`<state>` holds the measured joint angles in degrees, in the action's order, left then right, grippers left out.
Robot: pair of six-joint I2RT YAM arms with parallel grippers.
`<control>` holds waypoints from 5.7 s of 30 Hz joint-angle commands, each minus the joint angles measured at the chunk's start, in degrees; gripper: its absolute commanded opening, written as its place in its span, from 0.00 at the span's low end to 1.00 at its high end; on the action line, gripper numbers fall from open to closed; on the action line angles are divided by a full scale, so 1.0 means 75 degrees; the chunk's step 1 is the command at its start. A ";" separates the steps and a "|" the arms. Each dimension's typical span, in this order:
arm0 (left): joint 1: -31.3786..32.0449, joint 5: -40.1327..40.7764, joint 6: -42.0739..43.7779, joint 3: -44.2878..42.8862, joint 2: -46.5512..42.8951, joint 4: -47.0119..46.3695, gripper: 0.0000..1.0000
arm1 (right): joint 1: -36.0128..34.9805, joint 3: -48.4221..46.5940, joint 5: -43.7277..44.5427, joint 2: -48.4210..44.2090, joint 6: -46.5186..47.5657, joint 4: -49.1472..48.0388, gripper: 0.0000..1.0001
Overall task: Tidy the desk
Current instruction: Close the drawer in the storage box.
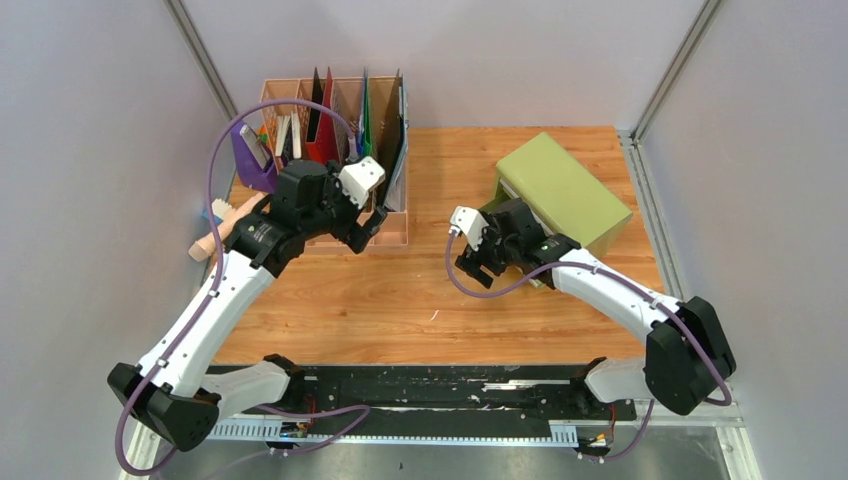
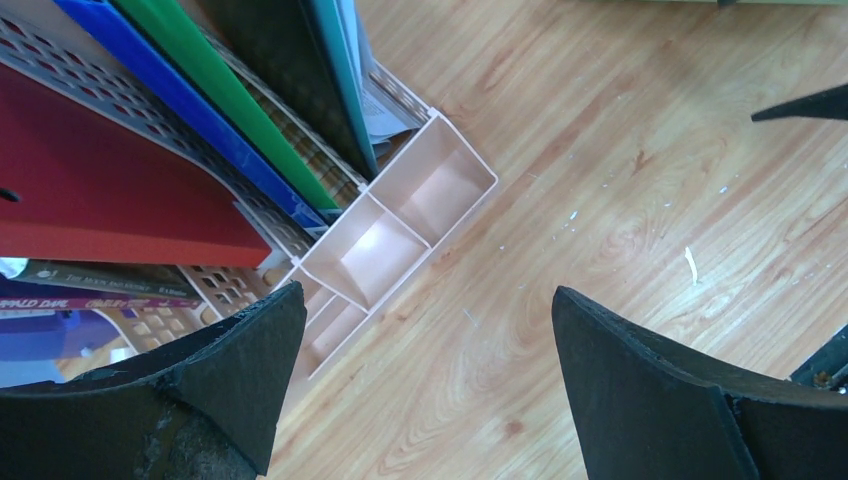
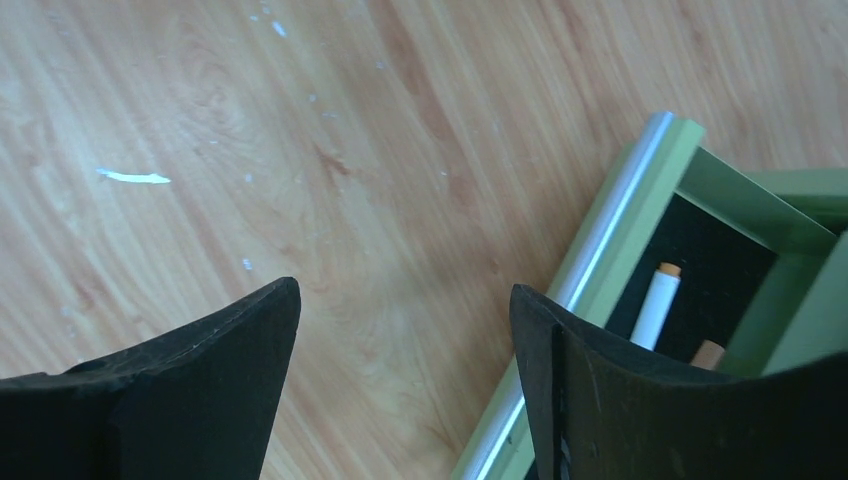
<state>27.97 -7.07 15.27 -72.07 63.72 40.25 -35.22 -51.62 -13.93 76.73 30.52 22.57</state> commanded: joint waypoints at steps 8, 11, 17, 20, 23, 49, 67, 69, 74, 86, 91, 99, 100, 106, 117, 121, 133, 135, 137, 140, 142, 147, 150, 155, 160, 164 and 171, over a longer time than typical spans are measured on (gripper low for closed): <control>-0.0041 -0.0220 -0.0066 0.0100 -0.0051 -0.0691 1.00 | 0.0079 -0.0170 0.0596 0.0197 -0.0125 -0.0413 0.73; -0.0039 -0.0237 -0.0040 0.0127 0.0011 -0.0712 1.00 | 0.0050 -0.0167 0.0429 0.0254 -0.0080 -0.0340 0.73; -0.0059 -0.0277 0.0001 0.0161 0.0032 -0.0720 1.00 | -0.0046 -0.0137 0.0142 0.0481 0.0090 -0.0181 0.73; -0.0088 -0.0292 -0.0008 0.0194 -0.0006 -0.0736 1.00 | -0.0082 -0.0193 0.0400 0.0726 0.0119 -0.0134 0.73; -0.0095 -0.0337 0.0001 0.0267 -0.0070 -0.0765 1.00 | -0.0096 -0.0226 0.0541 0.0831 0.0122 -0.0144 0.73; -0.0122 -0.0416 0.0059 0.0276 -0.0071 -0.0784 1.00 | 0.0203 -0.0250 0.1108 0.0535 -0.0064 -0.0325 0.71; -0.0129 -0.0499 0.0094 0.0279 -0.0084 -0.0761 1.00 | 0.0421 -0.0463 0.2112 0.1386 -0.0040 -0.0175 0.71; -0.0134 -0.0474 0.0101 0.0286 -0.0110 -0.0761 1.00 | 0.0512 -0.0476 0.2339 0.1421 -0.0075 -0.0215 0.70; -0.0134 -0.0466 0.0120 0.0315 -0.0119 -0.0771 1.00 | 0.0549 -0.0401 0.1755 0.1038 -0.0068 -0.0198 0.71; -0.0143 -0.0510 0.0130 0.0317 -0.0076 -0.0773 1.00 | 0.0435 -0.0356 0.1003 0.0997 0.0246 0.0179 0.71; -0.0144 -0.0530 0.0120 0.0300 -0.0079 -0.0762 1.00 | 0.0470 -0.0360 0.1755 0.1422 0.0359 0.0082 0.71; -0.0143 -0.0569 0.0108 0.0288 -0.0074 -0.0752 1.00 | 0.0675 -0.0399 0.2458 0.1663 0.0299 -0.0046 0.70; -0.0143 -0.0575 0.0115 0.0298 -0.0077 -0.0757 1.00 | 0.0671 -0.0387 0.2371 0.1623 0.0294 -0.0040 0.70; -0.0143 -0.0581 0.0123 0.0294 -0.0083 -0.0750 1.00 | 0.0545 -0.0315 0.1470 0.1348 0.0436 0.0184 0.71; -0.0148 -0.0569 0.0129 0.0305 -0.0103 -0.0752 1.00 | 0.0689 -0.0373 0.2757 0.1740 0.0380 -0.0038 0.70; -0.0155 -0.0580 0.0144 0.0316 -0.0136 -0.0748 1.00 | 0.0759 -0.0369 0.2786 0.1705 0.0338 -0.0103 0.70; -0.0166 -0.0592 0.0138 0.0340 -0.0188 -0.0755 1.00 | 0.0710 -0.0351 0.2604 0.1699 0.0444 0.0006 0.70; -0.0166 -0.0592 0.0143 0.0340 -0.0198 -0.0750 1.00 | 0.0762 -0.0360 0.2899 0.1826 0.0436 -0.0064 0.69; -0.0166 -0.0594 0.0144 0.0343 -0.0201 -0.0755 1.00 | 0.0812 -0.0360 0.3051 0.1873 0.0421 -0.0122 0.69; -0.0166 -0.0601 0.0143 0.0351 -0.0212 -0.0750 1.00 | 0.0913 -0.0363 0.3245 0.1897 0.0395 -0.0159 0.69; -0.0172 -0.0604 0.0141 0.0352 -0.0211 -0.0749 1.00 | 0.0939 -0.0343 0.3184 0.1862 0.0405 -0.0155 0.69; -0.0171 -0.0612 0.0139 0.0352 -0.0213 -0.0749 1.00 | 0.0907 -0.0326 0.2459 0.1611 0.0425 0.0033 0.69; -0.0178 -0.0604 0.0154 0.0357 -0.0204 -0.0749 1.00 | 0.0902 -0.0337 0.2533 0.1586 0.0464 0.0039 0.69; -0.0178 -0.0604 0.0154 0.0352 -0.0200 -0.0749 1.00 | 0.0906 -0.0228 0.3465 0.1900 0.0665 -0.0231 0.69; -0.0178 -0.0593 0.0149 0.0353 -0.0195 -0.0749 1.00 | 0.0911 -0.0157 0.3988 0.2019 0.0785 -0.0441 0.69; -0.0178 -0.0605 0.0150 0.0342 -0.0180 -0.0749 1.00 | 0.0911 -0.0109 0.4159 0.2056 0.0858 -0.0527 0.69; -0.0184 -0.0604 0.0151 0.0326 -0.0155 -0.0749 1.00 | 0.0911 -0.0090 0.4244 0.2080 0.0905 -0.0566 0.69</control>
<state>26.94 -10.50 15.92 -69.45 63.57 36.18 -28.42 -52.34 15.40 91.90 36.58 20.62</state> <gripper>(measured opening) 0.998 0.690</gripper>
